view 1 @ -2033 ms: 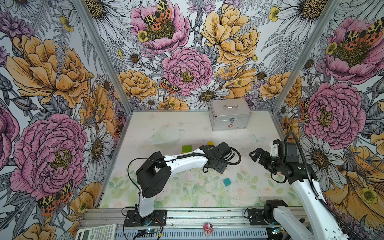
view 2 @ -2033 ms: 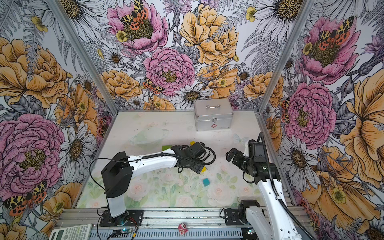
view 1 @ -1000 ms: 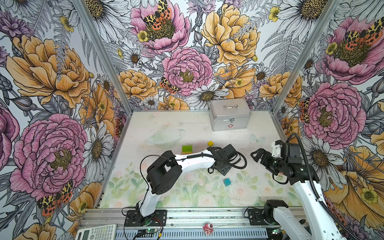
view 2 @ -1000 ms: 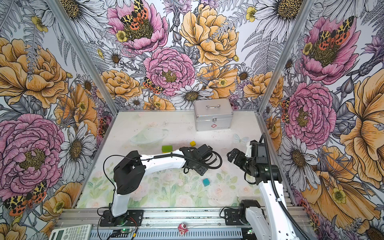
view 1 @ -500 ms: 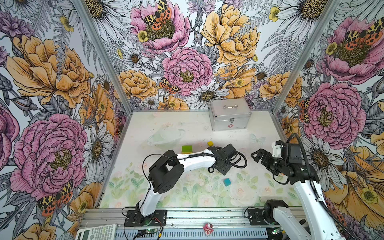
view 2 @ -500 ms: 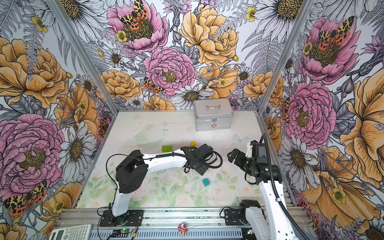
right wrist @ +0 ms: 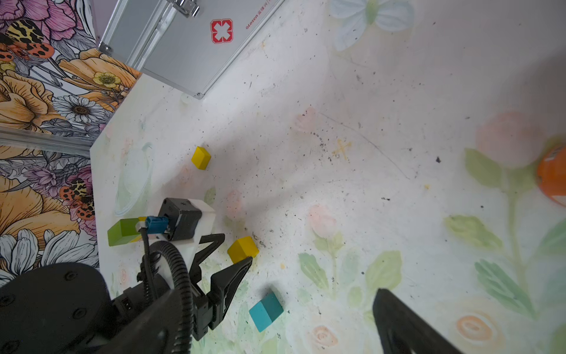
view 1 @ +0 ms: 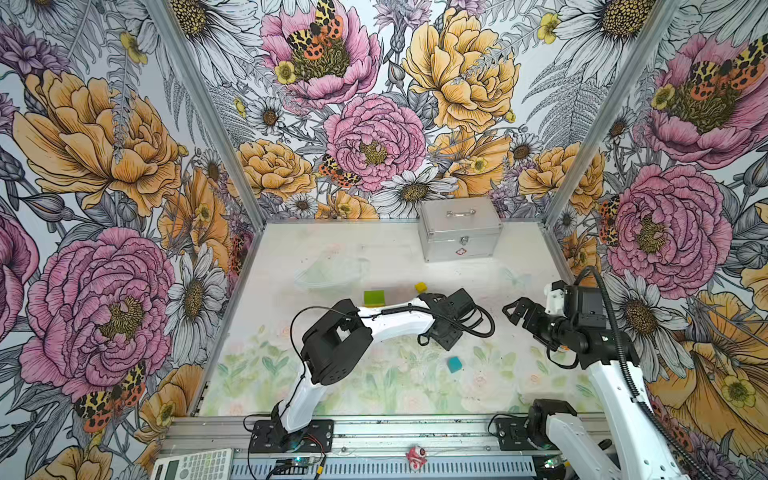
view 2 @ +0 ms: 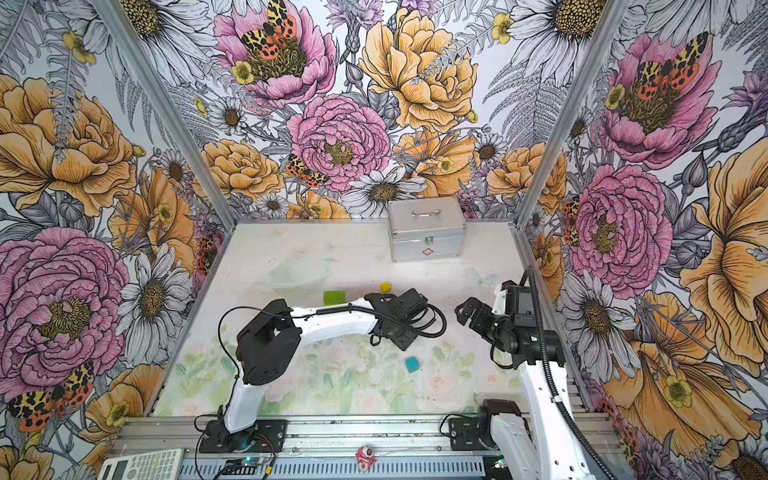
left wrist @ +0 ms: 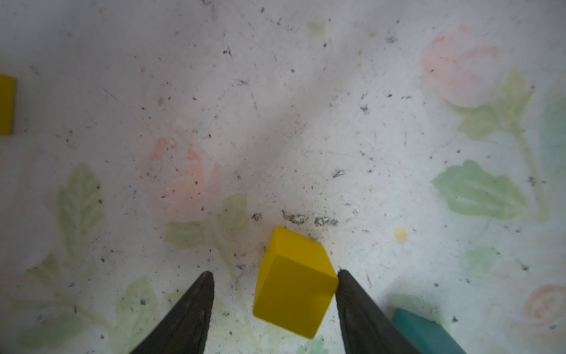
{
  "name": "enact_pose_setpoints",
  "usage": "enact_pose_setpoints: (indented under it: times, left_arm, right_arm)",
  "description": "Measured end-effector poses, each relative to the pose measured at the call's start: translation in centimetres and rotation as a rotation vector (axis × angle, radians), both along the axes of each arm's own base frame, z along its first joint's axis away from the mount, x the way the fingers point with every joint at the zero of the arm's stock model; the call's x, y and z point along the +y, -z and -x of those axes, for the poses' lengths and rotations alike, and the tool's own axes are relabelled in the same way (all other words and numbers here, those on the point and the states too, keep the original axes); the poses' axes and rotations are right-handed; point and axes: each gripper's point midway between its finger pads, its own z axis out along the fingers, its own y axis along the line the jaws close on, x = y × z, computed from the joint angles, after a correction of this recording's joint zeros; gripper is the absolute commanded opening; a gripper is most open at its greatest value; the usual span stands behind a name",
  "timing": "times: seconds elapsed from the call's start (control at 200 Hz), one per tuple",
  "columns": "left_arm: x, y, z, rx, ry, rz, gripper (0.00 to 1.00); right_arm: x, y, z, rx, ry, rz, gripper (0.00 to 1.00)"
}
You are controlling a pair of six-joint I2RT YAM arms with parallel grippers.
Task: Build the wood block tower
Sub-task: 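Close the left gripper on the small yellow cube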
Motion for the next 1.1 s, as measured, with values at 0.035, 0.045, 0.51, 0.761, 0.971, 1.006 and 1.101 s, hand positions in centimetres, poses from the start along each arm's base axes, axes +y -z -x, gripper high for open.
enact_pose_setpoints:
  times: [0.035,0.045,0.51,0.761,0.971,1.006,1.101]
  left_arm:
    - [0.0,0.0,0.0,0.001,0.0,-0.001,0.61]
    - [0.0,0.0,0.0,0.001,0.0,-0.001,0.6]
    - [0.0,0.0,0.1,0.001,0.004,-0.003,0.49]
    - [0.0,-0.2,0.1,0.002,0.004,-0.005,0.45]
    - [-0.4,-1.3,-0.2,-0.004,-0.005,0.003,0.44]
    - [-0.4,-1.4,-0.2,-0.003,-0.007,0.003,0.44]
    - [-0.3,-1.3,-0.1,0.0,-0.008,-0.002,0.45]
  right_arm:
    - [0.0,0.0,0.0,0.0,0.001,0.0,1.0]
    - [0.0,0.0,0.0,0.0,0.001,0.0,1.0]
    - [-0.1,0.0,0.0,-0.002,0.0,0.001,1.0]
    - [-0.2,0.0,0.0,-0.005,-0.003,0.004,1.0]
    - [-0.2,0.0,0.0,-0.005,-0.001,0.003,1.0]
    - [-0.2,0.0,0.0,-0.005,-0.001,0.003,1.0]
    - [-0.2,0.0,0.0,-0.005,-0.001,0.003,1.0]
